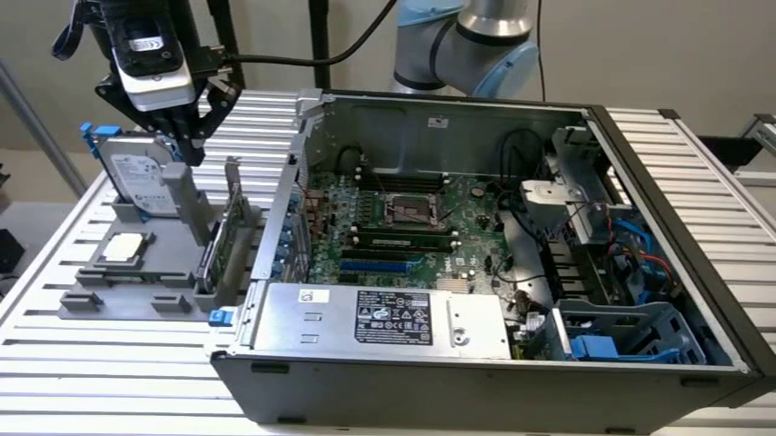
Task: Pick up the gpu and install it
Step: 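Pick up the gpu and move the gpu toward the slot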
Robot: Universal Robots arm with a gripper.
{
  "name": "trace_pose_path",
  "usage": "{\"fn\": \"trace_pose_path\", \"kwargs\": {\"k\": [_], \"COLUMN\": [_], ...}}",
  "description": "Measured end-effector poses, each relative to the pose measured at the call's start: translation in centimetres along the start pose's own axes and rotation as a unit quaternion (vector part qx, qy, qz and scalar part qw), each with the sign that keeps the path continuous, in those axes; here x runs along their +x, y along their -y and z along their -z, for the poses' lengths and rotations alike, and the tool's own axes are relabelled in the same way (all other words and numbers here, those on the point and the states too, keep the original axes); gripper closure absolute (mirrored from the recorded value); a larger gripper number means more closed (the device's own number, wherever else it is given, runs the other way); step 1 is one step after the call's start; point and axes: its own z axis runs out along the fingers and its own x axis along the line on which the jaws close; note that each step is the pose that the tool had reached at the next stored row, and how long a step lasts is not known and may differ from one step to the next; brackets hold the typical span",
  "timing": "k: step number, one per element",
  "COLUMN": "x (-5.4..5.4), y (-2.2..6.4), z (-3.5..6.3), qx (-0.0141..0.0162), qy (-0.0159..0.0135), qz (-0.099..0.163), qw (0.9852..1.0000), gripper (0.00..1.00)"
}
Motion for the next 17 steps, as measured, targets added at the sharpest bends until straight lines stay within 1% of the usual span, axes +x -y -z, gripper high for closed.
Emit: {"fn": "trace_pose_path", "kwargs": {"k": [1,2,10,17], "x": [0.0,0.0,0.0,0.0], "y": [0.00,0.00,0.01,0.06], "z": [0.00,0.00,-0.08,-1.31], "qx": [0.0000,0.0000,-0.0001,0.0000], "qy": [0.0000,0.0000,0.0001,0.0000], "qz": [0.000,0.000,0.000,0.000], "qw": [1.0000,1.0000,1.0000,1.0000], "gripper": [1.00,0.00,0.00,0.00]}}
